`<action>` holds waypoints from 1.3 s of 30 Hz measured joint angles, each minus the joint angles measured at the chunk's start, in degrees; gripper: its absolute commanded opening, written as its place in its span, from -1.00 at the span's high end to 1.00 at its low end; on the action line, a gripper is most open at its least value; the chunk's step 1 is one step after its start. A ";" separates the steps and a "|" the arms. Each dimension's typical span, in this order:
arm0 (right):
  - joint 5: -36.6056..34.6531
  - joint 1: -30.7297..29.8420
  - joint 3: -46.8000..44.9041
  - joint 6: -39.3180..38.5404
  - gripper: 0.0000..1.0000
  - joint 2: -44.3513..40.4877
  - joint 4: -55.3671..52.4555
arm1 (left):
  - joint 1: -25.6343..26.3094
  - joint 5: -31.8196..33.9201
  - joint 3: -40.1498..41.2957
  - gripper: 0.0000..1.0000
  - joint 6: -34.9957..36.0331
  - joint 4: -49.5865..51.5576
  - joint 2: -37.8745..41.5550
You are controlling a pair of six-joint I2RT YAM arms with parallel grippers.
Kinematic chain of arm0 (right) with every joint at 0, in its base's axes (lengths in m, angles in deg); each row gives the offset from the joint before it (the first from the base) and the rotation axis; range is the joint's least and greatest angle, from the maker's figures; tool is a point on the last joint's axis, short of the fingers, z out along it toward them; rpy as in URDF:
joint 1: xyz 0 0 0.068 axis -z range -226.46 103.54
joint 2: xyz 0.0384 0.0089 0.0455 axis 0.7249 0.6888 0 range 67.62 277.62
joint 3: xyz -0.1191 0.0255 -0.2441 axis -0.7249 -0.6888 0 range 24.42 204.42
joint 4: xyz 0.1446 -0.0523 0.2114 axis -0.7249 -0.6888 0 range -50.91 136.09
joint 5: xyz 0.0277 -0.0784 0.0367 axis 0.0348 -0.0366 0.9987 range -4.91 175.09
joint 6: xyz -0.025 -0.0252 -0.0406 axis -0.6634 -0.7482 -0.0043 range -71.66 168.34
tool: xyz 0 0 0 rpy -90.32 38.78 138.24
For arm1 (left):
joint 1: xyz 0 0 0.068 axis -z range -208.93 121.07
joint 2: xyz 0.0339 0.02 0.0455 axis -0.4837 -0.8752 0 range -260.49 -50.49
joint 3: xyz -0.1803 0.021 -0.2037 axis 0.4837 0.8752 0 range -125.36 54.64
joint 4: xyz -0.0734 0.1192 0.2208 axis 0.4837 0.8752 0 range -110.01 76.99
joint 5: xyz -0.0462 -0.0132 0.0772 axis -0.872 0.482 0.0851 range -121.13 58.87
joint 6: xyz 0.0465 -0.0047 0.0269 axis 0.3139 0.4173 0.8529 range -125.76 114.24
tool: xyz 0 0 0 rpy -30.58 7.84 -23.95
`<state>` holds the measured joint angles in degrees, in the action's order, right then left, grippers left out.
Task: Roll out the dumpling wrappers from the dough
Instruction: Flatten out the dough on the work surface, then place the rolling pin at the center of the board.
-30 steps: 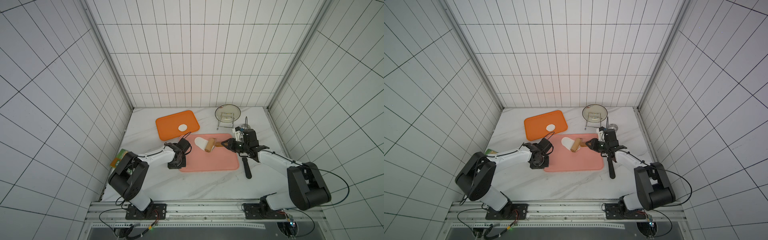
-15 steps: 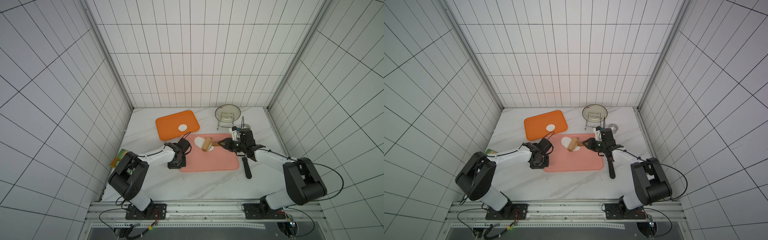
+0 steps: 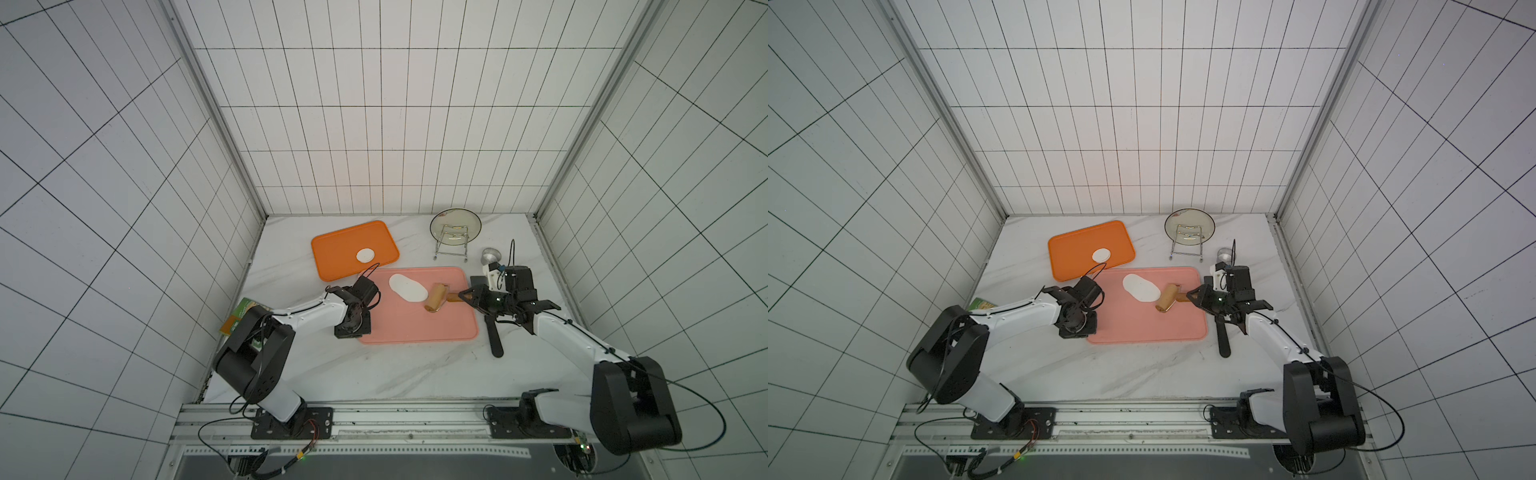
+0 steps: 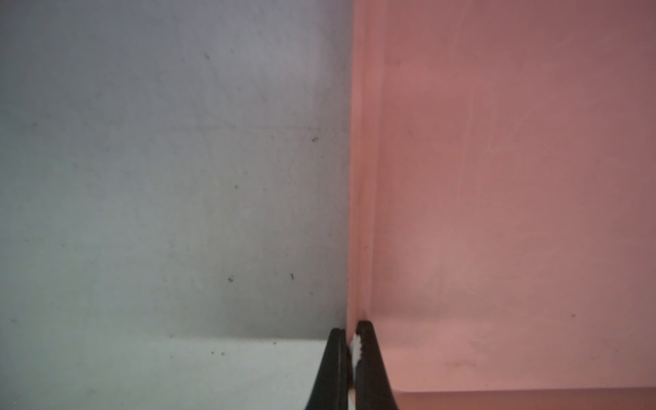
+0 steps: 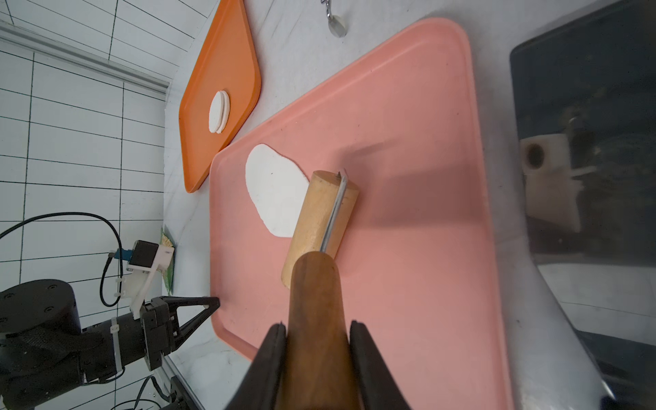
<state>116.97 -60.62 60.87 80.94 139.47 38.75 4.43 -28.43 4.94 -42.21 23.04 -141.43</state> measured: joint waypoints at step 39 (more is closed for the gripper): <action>-20.70 20.94 2.80 8.15 1.00 -17.42 -9.38 | 0.22 10.23 -3.61 0.01 -1.29 8.02 4.02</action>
<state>96.27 -39.68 63.67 89.09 122.05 29.38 4.65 -18.20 1.34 -43.50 31.06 -137.41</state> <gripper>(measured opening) 0.289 0.485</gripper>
